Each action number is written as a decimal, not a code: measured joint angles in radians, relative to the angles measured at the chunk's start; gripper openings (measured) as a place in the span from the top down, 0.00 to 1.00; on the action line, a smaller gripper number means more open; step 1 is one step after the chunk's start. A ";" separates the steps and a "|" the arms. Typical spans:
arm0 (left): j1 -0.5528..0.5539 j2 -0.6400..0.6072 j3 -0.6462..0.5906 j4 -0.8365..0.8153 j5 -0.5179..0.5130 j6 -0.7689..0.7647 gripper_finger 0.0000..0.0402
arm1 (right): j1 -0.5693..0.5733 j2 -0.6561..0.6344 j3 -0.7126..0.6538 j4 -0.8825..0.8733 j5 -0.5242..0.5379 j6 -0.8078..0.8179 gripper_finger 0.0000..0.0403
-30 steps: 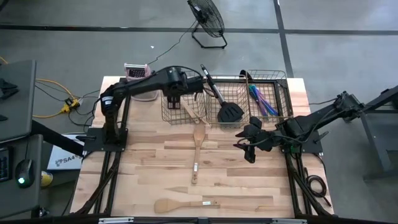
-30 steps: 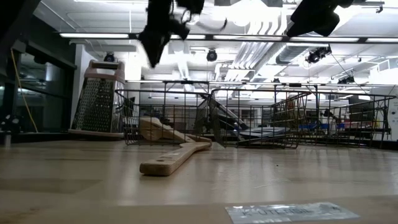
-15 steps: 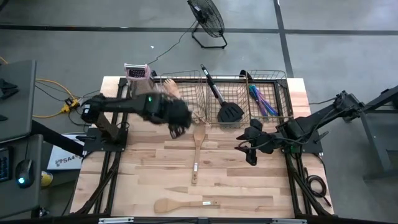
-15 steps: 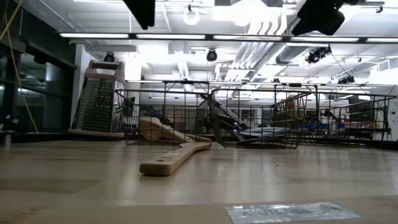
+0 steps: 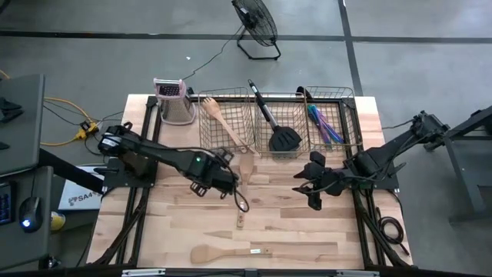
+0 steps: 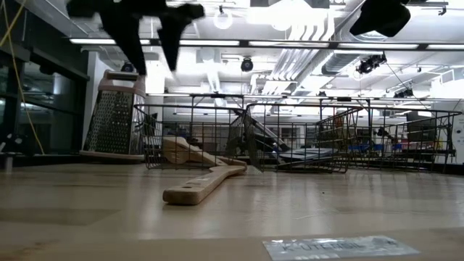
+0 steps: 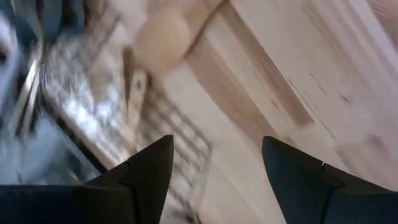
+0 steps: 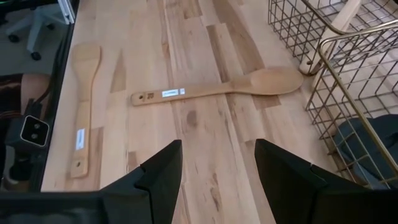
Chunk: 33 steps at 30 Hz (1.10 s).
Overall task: Pick & Place Kitchen Items
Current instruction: Put the wooden serving spoon into the left mesh basket
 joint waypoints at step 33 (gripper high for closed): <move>0.035 0.228 -0.209 0.764 0.210 0.751 0.40 | 0.003 0.000 0.001 0.057 0.014 0.008 0.52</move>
